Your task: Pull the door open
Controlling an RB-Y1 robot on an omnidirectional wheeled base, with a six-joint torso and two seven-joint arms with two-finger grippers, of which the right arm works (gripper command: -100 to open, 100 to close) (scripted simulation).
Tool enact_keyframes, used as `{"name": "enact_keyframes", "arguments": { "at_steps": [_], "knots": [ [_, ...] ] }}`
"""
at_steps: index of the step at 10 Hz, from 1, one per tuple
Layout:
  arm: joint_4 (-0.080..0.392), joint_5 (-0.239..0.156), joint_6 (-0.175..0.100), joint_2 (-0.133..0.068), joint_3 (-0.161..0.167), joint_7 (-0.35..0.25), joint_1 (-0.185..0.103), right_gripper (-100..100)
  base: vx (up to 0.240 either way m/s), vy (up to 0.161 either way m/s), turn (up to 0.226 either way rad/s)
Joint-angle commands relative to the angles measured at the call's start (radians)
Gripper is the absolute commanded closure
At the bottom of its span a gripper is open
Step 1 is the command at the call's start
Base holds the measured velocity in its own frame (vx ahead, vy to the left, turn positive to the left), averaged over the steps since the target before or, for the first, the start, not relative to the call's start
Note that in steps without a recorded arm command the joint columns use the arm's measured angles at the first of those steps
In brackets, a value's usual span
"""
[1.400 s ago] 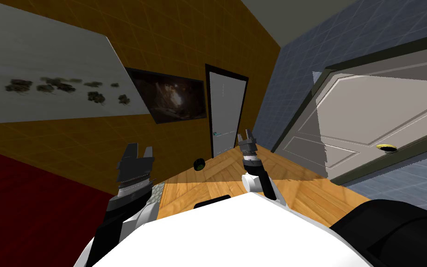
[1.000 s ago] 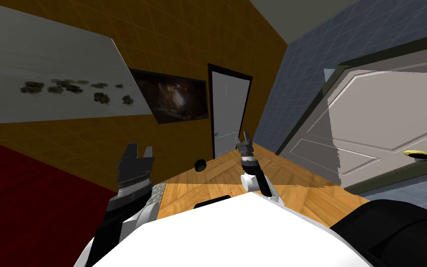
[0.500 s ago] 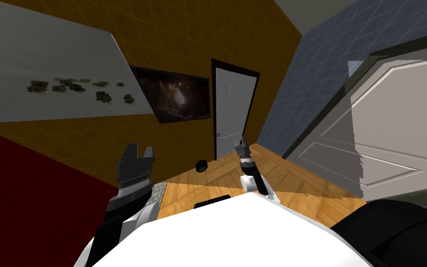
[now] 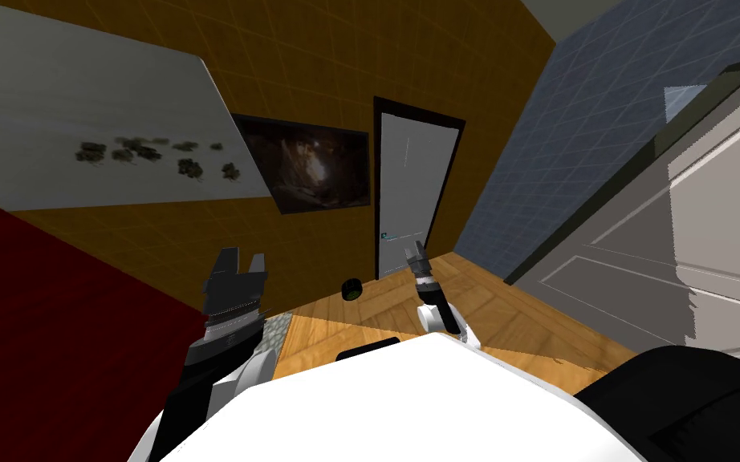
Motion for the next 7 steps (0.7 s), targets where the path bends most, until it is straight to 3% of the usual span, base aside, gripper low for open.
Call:
{"name": "enact_keyframes", "arguments": {
  "at_steps": [1, 4, 5, 7],
  "knots": [
    [0.033, -0.002, -0.009, -0.005, -0.002, -0.003, -0.003, -100, 0.071, -0.033, 0.053],
    [0.108, -0.011, -0.035, -0.024, -0.011, -0.011, -0.019, -100, 0.044, -0.012, 0.078],
    [0.113, -0.011, -0.035, -0.024, -0.011, -0.011, -0.019, -100, 0.036, -0.014, 0.045],
    [0.176, -0.019, -0.06, -0.042, -0.019, -0.02, -0.035, -100, 0.064, -0.031, 0.104]
  ]
}}
